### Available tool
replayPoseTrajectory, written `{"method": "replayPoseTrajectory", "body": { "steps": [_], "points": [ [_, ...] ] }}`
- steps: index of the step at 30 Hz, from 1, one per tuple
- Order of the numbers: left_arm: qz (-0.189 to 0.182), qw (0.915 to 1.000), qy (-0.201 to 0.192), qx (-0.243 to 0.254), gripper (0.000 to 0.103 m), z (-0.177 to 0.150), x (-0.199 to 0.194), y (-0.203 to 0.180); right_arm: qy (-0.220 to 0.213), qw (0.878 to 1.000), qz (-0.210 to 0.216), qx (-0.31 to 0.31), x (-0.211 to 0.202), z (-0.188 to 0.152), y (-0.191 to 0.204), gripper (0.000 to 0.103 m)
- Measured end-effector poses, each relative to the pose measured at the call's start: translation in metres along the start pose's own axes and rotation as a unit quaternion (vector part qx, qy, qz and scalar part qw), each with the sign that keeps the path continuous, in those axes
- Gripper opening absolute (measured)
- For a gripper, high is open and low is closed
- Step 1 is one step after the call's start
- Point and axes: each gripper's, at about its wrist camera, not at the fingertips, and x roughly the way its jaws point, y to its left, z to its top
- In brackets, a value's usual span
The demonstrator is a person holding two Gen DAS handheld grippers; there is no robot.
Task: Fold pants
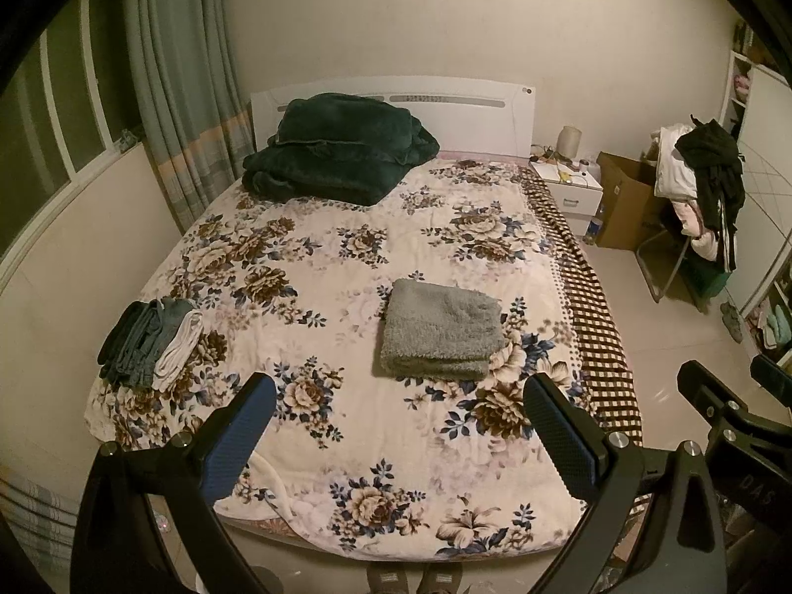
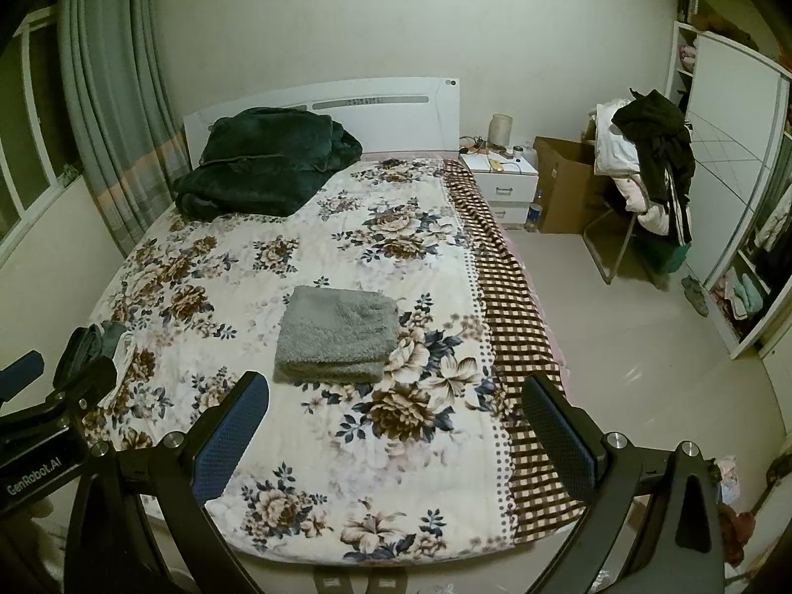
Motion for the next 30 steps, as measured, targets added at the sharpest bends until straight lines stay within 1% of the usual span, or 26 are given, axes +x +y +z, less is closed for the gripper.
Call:
{"method": "replayPoseTrajectory", "body": {
  "steps": [11,16,30],
  "points": [
    [0.003,1.0000,-0.002,0.000,0.102,-0.0006,-0.0029,0.0003,0.000,1.000,0.003,0.002,-0.0001,-0.0023,0.0014,0.103],
    [0.002,1.0000,-0.004,-0.003,0.102,0.0052,-0.0076,0.0029,0.003,1.000,0.005,0.001,0.0011,-0.0015,0.0007,0.103],
    [0.003,1.0000,-0.005,-0.003,0.102,0.0023,-0.0087,0.0023,0.003,1.000,0.007,0.002,0.0009,-0.0024,0.0038,0.103]
  ]
}}
